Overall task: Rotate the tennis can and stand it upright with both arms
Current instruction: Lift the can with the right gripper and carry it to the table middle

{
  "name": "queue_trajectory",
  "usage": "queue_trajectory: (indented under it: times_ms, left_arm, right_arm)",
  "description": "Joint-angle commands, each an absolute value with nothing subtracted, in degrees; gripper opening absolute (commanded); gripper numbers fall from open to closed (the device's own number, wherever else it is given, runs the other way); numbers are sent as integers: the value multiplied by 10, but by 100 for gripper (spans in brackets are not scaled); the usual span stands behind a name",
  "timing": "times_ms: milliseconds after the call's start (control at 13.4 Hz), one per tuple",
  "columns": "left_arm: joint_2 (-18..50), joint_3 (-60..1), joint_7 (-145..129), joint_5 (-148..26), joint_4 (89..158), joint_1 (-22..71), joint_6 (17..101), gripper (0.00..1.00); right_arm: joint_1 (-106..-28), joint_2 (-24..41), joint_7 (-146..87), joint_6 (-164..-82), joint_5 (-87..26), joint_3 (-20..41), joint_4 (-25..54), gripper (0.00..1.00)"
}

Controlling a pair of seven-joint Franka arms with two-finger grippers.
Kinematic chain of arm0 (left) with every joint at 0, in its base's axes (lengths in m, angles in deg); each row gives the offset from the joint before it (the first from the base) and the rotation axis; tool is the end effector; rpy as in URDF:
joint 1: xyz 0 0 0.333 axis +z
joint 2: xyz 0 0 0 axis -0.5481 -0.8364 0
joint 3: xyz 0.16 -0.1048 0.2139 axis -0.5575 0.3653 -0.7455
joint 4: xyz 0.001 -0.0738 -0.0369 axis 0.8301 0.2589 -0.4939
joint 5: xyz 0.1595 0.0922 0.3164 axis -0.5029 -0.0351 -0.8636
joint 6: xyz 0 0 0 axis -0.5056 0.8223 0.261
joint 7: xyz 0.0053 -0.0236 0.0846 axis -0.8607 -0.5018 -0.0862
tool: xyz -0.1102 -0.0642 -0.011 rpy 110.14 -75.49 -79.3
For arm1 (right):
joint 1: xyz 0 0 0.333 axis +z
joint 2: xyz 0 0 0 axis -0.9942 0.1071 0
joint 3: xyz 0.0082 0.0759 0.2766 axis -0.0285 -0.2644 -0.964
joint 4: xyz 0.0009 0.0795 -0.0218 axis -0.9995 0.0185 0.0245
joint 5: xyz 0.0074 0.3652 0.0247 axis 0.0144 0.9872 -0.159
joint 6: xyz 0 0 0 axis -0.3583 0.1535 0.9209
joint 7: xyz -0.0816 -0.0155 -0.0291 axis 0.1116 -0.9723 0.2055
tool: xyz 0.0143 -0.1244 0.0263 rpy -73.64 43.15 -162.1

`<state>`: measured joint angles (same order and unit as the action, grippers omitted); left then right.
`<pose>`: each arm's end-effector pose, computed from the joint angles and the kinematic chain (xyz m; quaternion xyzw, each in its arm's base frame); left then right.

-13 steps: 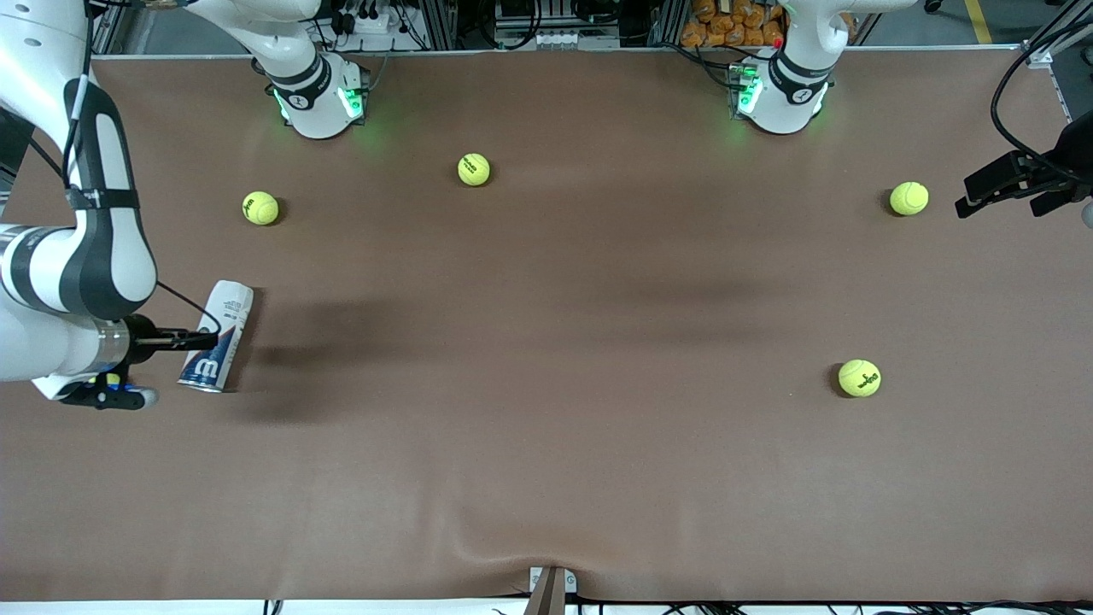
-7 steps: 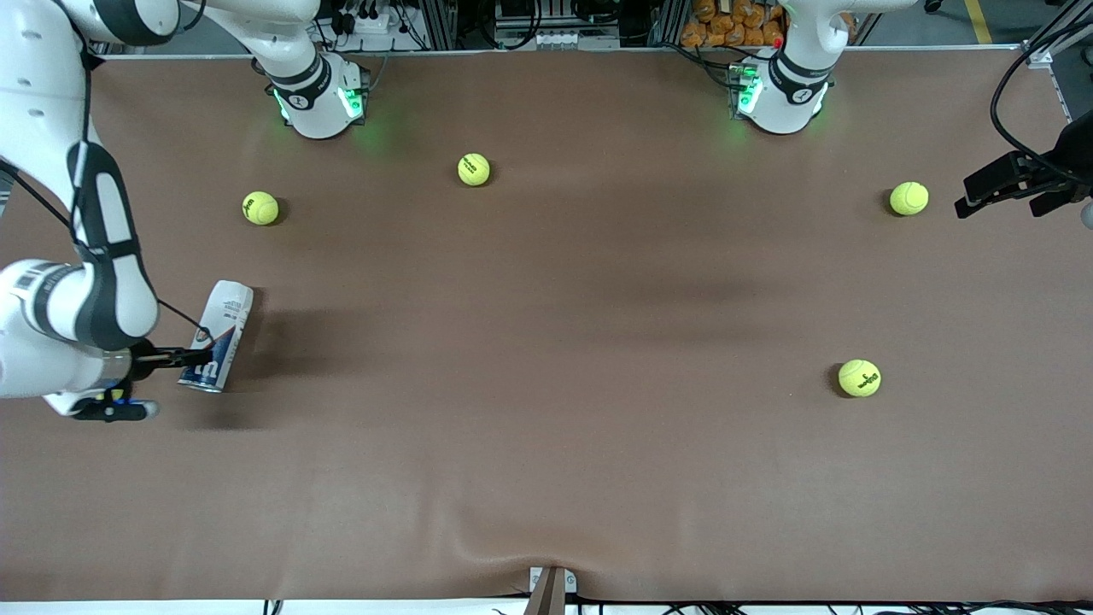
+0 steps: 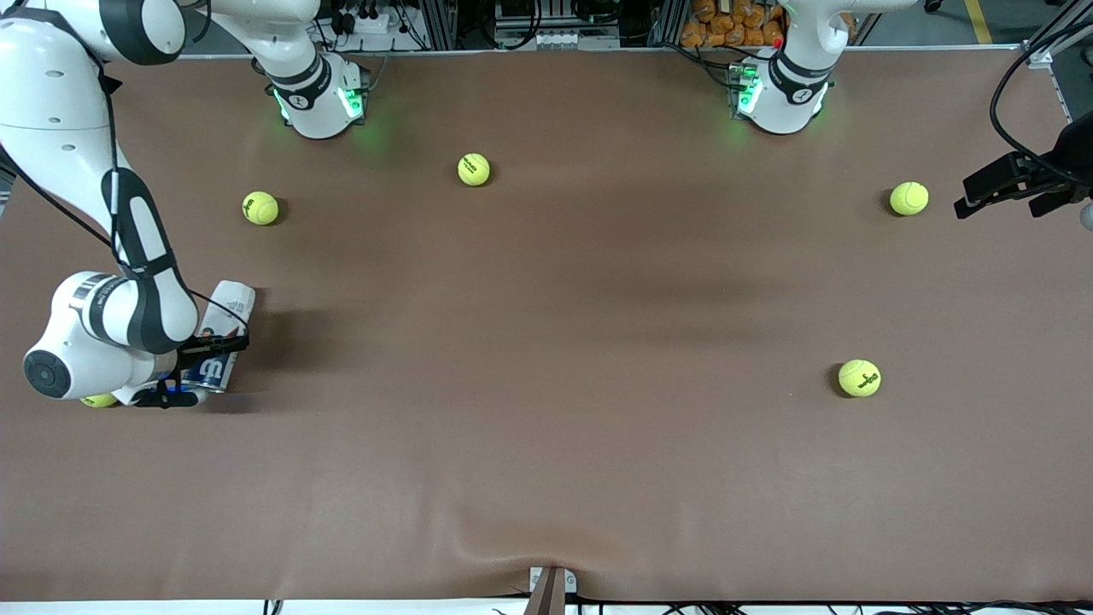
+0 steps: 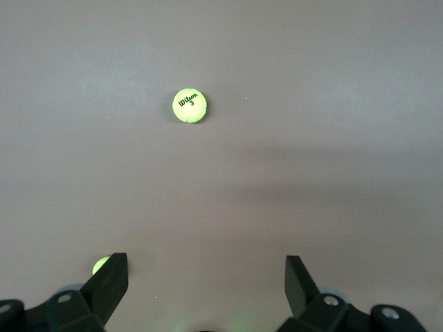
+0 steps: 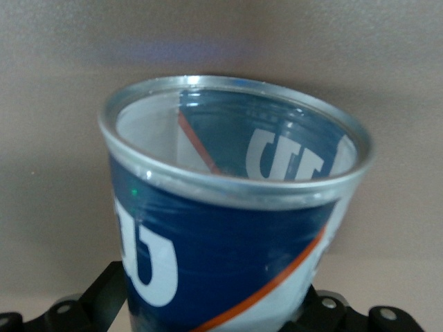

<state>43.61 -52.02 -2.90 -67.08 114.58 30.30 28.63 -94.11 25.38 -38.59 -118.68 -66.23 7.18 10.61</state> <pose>0.5125 0.0042 0.5844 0.9992 0.0218 -0.0131 0.0299 0.5749 -0.1212 0.1487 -0.9776 -0.0119 0.2051 0.0451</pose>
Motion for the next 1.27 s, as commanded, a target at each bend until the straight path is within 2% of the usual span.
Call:
queue_trajectory:
  times_ms: [0,75,149,224,448,672,821,1045,1195]
  left_arm:
    - [434,-521,-23,-662,1140,304,280,100]
    - [434,-521,-23,-662,1140,304,279,100]
    - [434,-521,-23,-662,1140,304,280,100]
    - [434,-521,-23,-662,1140,304,280,100]
    - [434,-521,-23,-662,1140,304,279,100]
    - [434,-521,-23,-662,1140,304,279,100]
    - [434,-521,-23,-662,1141,304,279,100]
    - [434,-520,-23,-662,1142,304,279,100]
    - [434,-520,-23,-662,1141,304,279,100]
  right_arm:
    - [-942,242,-402,-1188,-653,68,121,100]
    - [-939,237,-405,-1186,-653,65,120,86]
    - [-936,230,-426,-1178,-653,62,117,67]
    - [-933,227,-465,-1175,-653,61,116,64]
    - [-924,202,-546,-1174,-653,56,110,65]
    - [-877,149,-645,-1158,-658,27,105,66]
    - [-804,150,-652,-1159,-670,21,62,66]
    - [-701,158,-651,-1250,-693,21,59,67]
    - [-635,160,-655,-1259,-709,22,54,67]
